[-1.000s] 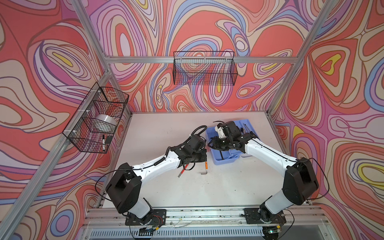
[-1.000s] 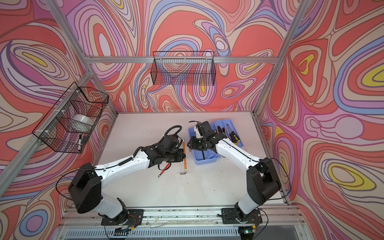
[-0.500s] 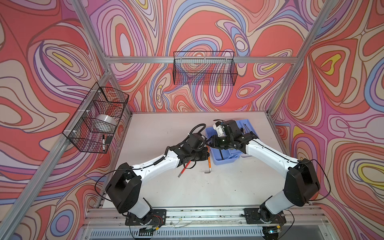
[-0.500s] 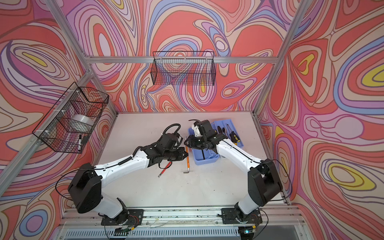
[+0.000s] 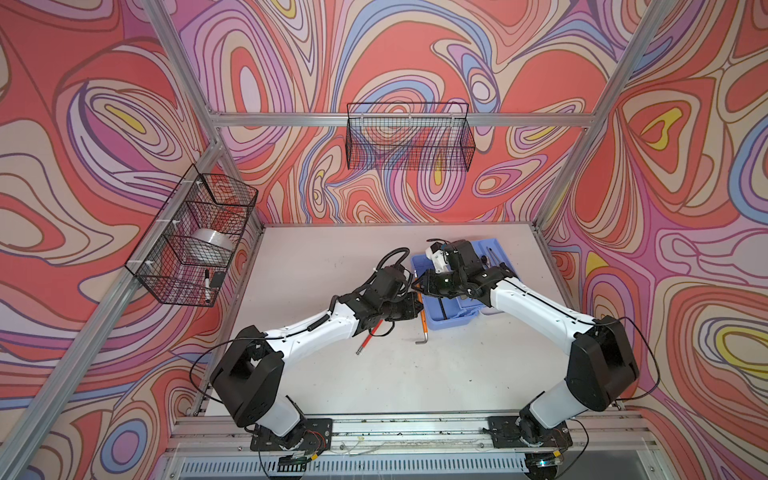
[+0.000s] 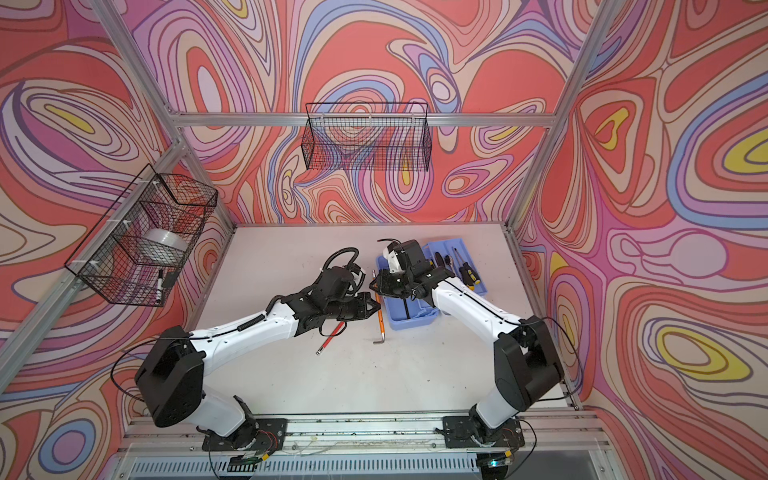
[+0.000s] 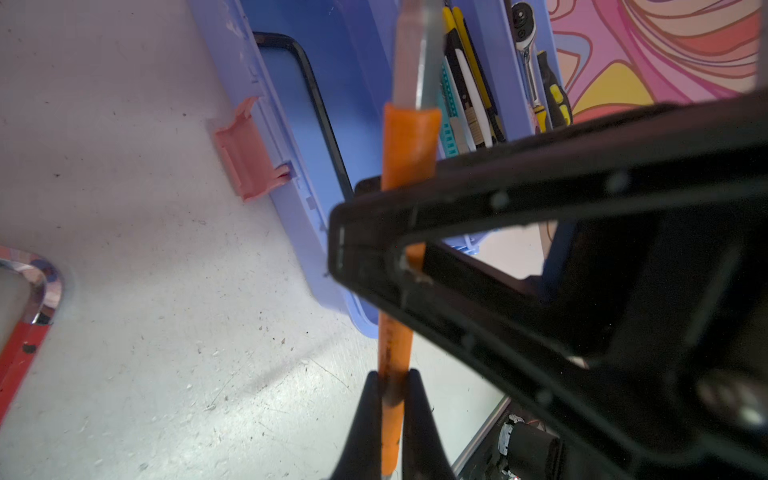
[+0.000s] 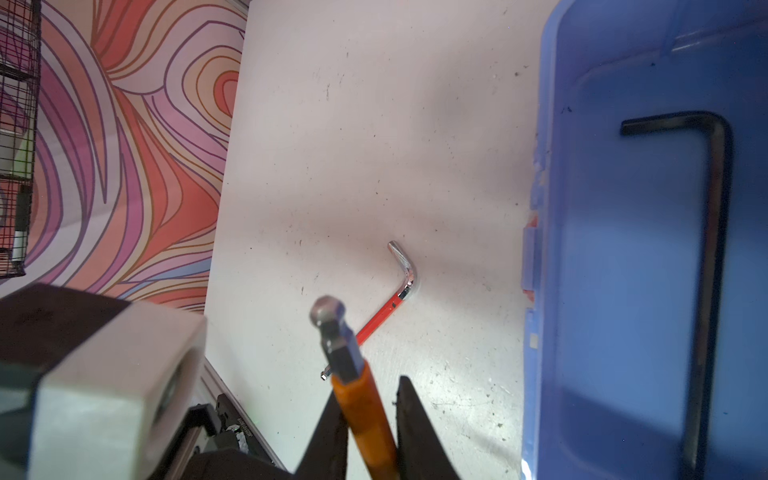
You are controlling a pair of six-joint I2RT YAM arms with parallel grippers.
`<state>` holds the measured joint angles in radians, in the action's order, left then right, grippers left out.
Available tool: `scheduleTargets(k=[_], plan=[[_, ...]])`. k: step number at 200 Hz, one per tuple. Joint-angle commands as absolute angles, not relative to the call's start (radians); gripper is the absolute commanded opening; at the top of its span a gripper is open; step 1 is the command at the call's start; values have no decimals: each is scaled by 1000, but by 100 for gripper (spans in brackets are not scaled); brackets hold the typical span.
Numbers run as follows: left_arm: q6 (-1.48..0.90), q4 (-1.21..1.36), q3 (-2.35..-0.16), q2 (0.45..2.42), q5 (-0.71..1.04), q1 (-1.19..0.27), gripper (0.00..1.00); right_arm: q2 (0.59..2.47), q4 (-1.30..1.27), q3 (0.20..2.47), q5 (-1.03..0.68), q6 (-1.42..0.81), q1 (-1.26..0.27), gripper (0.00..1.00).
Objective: Pack the tool kit
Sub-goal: 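Close the right gripper on the orange hex key while the left gripper opens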
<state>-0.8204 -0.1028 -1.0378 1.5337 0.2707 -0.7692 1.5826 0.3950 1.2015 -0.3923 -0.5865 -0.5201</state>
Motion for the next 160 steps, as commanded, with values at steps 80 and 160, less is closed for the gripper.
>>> scheduleTargets(k=[80, 160], plan=[[-864, 34, -975, 1450, 305, -737, 2, 1604, 418, 1227, -380, -563, -532, 1], [-801, -174, -840, 1271, 166, -665, 57, 1655, 603, 1407, -273, -423, -477, 0]])
